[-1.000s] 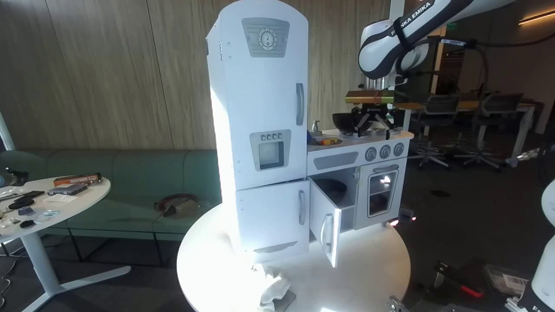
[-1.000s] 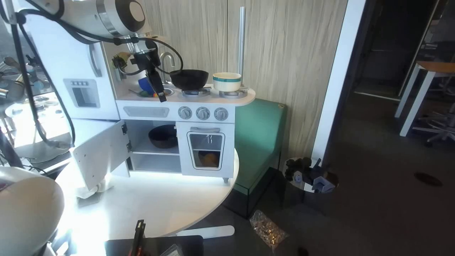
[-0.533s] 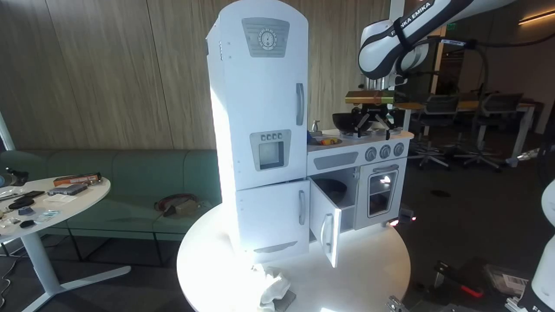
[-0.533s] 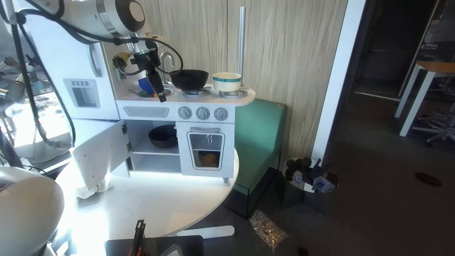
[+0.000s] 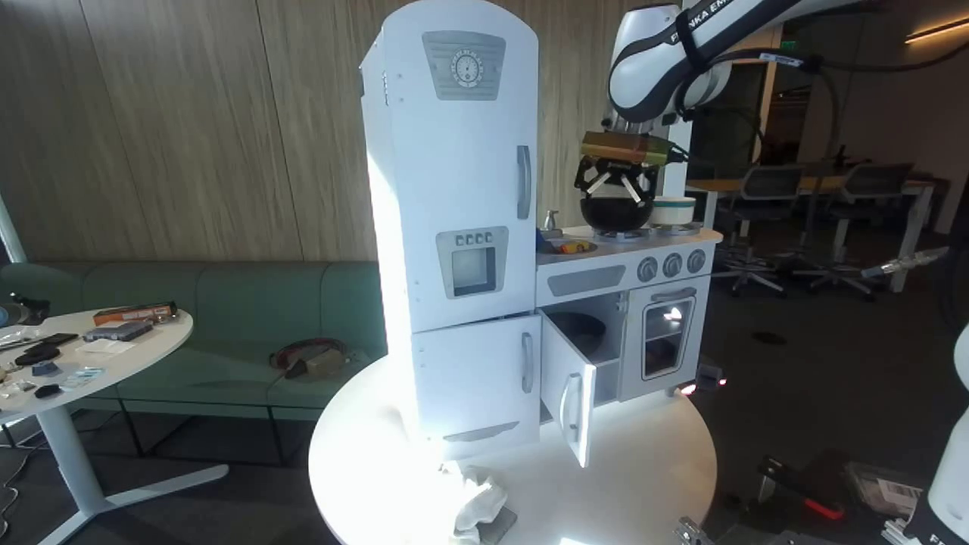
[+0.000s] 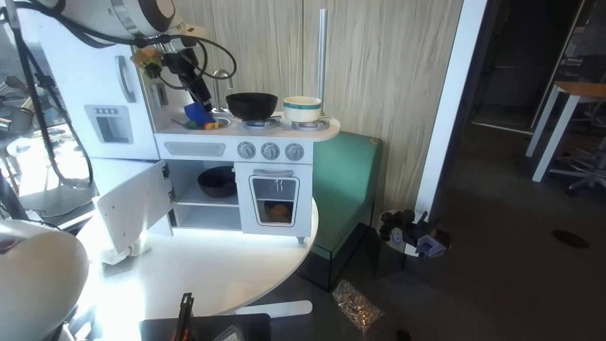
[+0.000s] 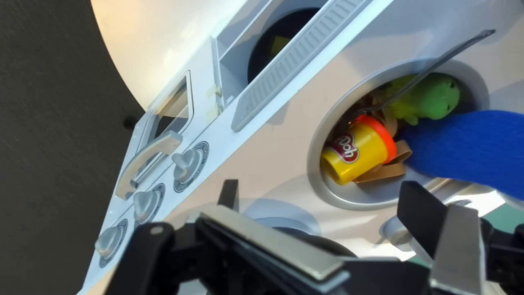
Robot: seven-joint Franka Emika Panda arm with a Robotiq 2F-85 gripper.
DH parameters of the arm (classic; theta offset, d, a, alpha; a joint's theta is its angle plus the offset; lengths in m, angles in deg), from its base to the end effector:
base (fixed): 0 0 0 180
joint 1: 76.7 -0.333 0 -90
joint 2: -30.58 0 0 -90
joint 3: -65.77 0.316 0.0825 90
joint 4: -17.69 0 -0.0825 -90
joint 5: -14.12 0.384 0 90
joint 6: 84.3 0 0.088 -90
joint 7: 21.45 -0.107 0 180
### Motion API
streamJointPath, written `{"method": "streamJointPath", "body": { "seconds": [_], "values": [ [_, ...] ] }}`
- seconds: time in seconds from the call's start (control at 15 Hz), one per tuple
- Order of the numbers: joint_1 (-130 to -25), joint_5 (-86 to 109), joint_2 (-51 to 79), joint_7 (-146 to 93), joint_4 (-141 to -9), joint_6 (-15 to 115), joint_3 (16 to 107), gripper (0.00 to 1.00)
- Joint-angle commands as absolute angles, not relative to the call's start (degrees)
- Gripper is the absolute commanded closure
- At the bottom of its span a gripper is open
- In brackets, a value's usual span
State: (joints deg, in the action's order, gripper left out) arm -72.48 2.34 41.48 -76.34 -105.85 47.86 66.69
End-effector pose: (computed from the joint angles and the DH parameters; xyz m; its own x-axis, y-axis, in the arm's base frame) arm 0.5252 -0.0340 0.5162 0.5605 -0.7547 0.3410 -0.7593 -0.6327 -0.1522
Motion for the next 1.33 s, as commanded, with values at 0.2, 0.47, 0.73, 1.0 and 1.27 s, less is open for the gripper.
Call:
{"method": "streamJointPath", "body": {
  "seconds": [0.2, 0.47, 0.73, 1.0, 1.27],
  "values": [
    [-74.4, -1.1, 46.4, -71.9, -101.3, 32.1, 70.7, 0.0],
    [-76.1, 0.4, 52.4, -68.9, -101.9, 24.9, 72.8, 0.0],
    [-78.2, 0.1, 57.2, -61.0, -103.5, 28.1, 73.9, 0.0],
    [-77.6, -1.1, 55.7, -50.4, -102.2, 35.8, 72.6, 0.0],
    [-75.9, 0.2, 55.0, -47.7, -102.3, 39.9, 72.9, 0.0]
  ]
}}
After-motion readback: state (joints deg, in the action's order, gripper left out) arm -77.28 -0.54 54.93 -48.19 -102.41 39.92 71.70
